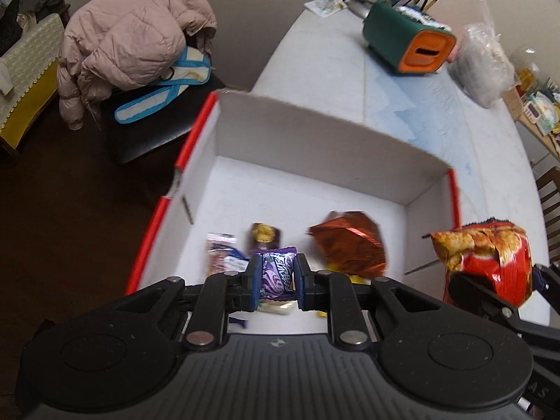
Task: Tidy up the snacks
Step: 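Carry the purple candy and red chip bag into the red box and release them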
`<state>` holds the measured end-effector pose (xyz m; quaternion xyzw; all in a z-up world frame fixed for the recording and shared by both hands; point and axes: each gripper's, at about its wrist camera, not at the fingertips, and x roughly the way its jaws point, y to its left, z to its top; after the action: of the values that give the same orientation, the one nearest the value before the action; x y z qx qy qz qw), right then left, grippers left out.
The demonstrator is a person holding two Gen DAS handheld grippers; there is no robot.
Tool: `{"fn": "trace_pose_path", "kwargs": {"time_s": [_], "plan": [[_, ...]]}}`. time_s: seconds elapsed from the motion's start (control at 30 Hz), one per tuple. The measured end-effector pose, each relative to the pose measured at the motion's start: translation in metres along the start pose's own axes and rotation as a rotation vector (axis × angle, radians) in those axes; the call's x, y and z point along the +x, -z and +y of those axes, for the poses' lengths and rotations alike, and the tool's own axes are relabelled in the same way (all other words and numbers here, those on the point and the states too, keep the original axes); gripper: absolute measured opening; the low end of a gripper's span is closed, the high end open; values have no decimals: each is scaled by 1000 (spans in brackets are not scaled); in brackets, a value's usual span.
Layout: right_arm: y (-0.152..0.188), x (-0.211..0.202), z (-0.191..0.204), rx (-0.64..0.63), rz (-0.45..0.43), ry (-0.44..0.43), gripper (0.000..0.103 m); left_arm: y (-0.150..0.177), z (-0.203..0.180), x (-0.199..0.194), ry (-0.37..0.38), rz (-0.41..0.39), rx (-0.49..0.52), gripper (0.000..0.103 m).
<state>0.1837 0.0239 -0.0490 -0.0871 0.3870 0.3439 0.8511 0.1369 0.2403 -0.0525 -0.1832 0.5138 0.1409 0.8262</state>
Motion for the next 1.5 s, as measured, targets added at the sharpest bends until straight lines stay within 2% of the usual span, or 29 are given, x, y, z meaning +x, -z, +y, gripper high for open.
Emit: {"fn": "trace_pose_path", "kwargs": {"time_s": [0.33,0.63,1.17,1.3,1.5], "plan": [[-11,56,7,-15,79,57,57,-10,17,31,-19,49,41,18],[-17,78,13,-44,97,81,57,-15,15,57,-37,83,79,18],[-13,79,14,-42,95,93,64,-2,13,70,-42,118,114,19],[-11,72,12,-31,82,94,70,-3,14,65,-27,110,105,27],[-9,57,11,-23,58,81,75,2,10,51,-3,75,123,28]]}}
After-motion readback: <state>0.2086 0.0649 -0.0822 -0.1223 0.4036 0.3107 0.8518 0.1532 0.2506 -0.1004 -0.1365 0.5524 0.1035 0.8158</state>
